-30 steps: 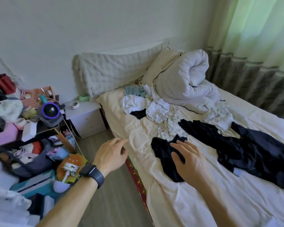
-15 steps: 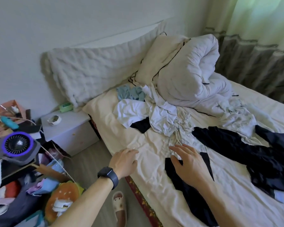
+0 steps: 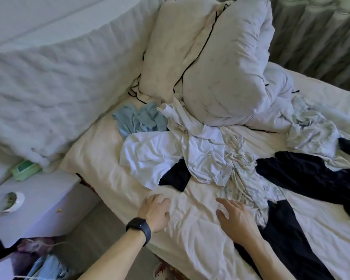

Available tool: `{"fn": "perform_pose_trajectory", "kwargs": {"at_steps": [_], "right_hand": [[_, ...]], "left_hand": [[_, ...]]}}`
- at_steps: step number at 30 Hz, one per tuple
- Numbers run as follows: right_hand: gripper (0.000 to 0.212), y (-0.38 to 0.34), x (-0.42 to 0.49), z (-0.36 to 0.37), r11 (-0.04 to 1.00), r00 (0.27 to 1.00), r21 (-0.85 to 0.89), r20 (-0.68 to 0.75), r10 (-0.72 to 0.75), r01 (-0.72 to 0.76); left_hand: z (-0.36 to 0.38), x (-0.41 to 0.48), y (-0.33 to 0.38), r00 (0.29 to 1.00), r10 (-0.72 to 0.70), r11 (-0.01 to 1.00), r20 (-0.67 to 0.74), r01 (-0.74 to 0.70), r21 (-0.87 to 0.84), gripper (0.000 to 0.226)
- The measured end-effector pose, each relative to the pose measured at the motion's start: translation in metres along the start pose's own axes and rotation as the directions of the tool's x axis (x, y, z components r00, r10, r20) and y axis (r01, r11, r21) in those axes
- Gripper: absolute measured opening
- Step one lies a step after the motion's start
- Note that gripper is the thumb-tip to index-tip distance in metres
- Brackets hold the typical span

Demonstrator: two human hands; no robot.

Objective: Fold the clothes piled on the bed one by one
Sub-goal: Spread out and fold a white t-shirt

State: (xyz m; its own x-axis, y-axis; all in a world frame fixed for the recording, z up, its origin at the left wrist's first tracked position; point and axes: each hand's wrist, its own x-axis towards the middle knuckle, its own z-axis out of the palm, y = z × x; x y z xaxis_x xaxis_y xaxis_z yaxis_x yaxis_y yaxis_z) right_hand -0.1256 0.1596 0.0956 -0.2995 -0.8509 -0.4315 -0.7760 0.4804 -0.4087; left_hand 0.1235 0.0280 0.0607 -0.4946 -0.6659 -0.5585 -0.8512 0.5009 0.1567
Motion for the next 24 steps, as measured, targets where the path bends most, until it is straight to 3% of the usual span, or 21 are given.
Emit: {"fn": "perform_pose_trajectory", "kwargs": {"at_steps": [6, 9, 14, 16, 19, 24], "right_hand": [[0.06, 0.024, 0.111, 0.059, 0.987, 0.98, 0.023, 0.129, 0.154, -0.158], [0.076, 0.042, 0.167, 0.079, 0.969, 0.972, 0.105, 0.094, 0.214, -0.224], [0.1, 0.071, 0.24, 0.102, 0.981, 0.989, 0.13, 0.055, 0.137, -0.144], [0.088, 0.08, 0.258, 0.11, 0.991, 0.991, 0.032, 0.045, 0.127, -0.129], [0.054, 0.079, 0.259, 0.114, 0.994, 0.991, -0.059, -0.1, 0.086, -0.092], [0.035, 0.049, 0.207, 0.079, 0.953, 0.936, 0.285, -0.297, 0.19, -0.103]], "left_hand": [[0.05, 0.091, -0.03, 1.0, -0.018, 0.998, 0.015, 0.017, 0.066, 0.06], [0.076, 0.125, -0.037, 0.999, 0.008, 0.998, -0.047, -0.005, 0.065, 0.067], [0.125, 0.154, -0.041, 0.999, -0.022, 0.992, 0.045, 0.017, 0.123, 0.081], [0.139, 0.16, -0.041, 0.998, -0.036, 0.991, 0.056, 0.028, 0.133, 0.084], [0.141, 0.164, -0.041, 0.996, -0.04, 0.991, 0.078, 0.029, 0.13, 0.083], [0.104, 0.165, -0.04, 0.971, -0.035, 0.989, 0.235, 0.0, 0.145, 0.08]]}}
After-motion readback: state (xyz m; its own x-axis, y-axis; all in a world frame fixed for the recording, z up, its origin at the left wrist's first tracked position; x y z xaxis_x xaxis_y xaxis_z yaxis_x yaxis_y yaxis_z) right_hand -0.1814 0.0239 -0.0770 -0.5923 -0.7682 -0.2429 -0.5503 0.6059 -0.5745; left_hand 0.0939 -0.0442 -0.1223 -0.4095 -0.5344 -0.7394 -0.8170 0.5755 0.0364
